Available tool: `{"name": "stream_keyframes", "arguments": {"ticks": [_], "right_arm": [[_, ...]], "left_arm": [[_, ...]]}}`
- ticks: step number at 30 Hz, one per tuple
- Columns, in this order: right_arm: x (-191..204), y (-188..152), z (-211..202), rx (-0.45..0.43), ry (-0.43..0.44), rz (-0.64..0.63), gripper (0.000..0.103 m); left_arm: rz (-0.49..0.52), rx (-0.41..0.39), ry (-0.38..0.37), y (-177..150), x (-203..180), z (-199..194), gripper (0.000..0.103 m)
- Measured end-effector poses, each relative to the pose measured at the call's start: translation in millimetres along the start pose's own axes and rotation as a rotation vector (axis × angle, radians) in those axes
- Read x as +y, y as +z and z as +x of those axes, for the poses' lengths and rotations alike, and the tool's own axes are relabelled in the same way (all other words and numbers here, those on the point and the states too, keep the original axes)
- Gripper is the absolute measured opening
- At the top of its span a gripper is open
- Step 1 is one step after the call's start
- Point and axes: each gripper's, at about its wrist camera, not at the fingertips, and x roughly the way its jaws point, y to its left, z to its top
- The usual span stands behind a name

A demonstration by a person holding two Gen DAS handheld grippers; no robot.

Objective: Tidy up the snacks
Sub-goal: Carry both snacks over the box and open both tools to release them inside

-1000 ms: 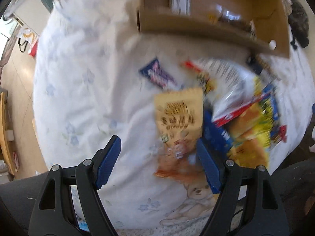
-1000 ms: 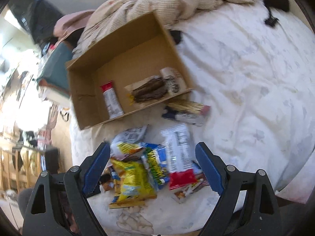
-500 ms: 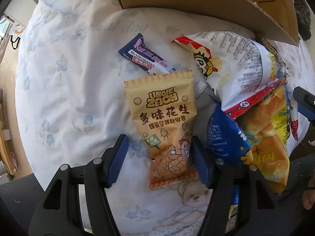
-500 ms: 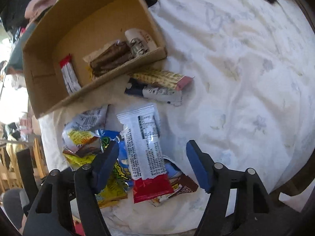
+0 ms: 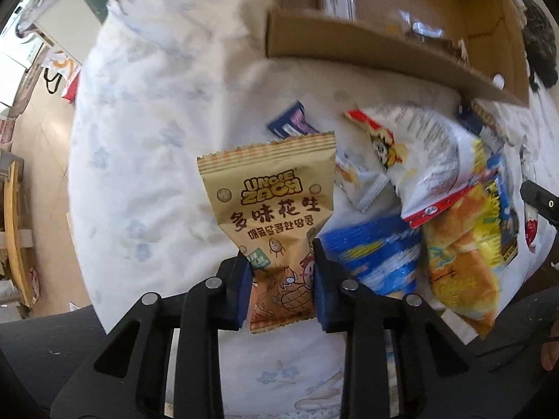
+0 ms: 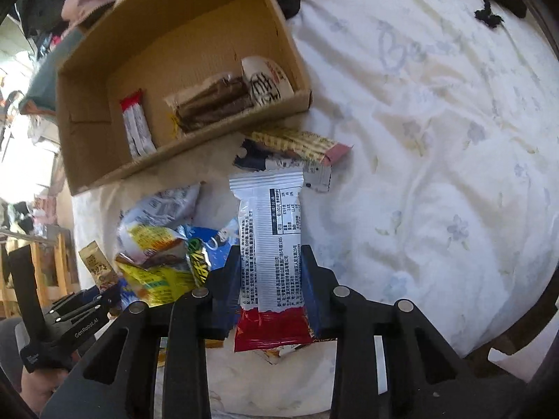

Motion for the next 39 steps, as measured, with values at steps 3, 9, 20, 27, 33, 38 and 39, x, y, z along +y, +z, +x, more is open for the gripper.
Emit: {"name": "stream_keyframes", "arguments": {"ticks": [3, 9, 20, 27, 33, 38, 39], "right_arm": [[-2.0, -1.3, -13.3, -0.047, 0.035, 0.013, 0.033], [1.2, -2.1, -36.9, -0.134, 0.109, 0.018, 0.033], [27.7, -2.5, -82.0, -0.328, 0.248, -0.062, 0.033], [36.0, 0.5, -90.7, -0.365, 0.255, -0.085, 0.033], [37.0, 13.8, -88.2, -0.373, 0.259, -0.081, 0.033], [40.0, 29.3, -85.8, -0.378, 0.257, -0.090, 0.033], [40.3, 32.9, -85.2, -0.379, 0.259, -0.089, 0.033]], "left_arm": [[-0.012, -0.031, -0.004, -2.1, 2.5, -13.4, 0.025], [-0.054, -0.158, -0.027, -7.6, 17.0, -48.4, 0.025], [0.011, -0.478, -0.091, 17.4, 12.1, -154.0, 0.025], [0.036, -0.458, -0.106, 29.7, 0.9, -152.8, 0.025], [0.075, -0.476, -0.088, 45.6, -13.5, -158.0, 0.025], [0.110, -0.488, -0.064, 60.3, -24.3, -155.9, 0.025], [0.112, -0.489, -0.062, 63.1, -25.5, -155.2, 0.025]]}}
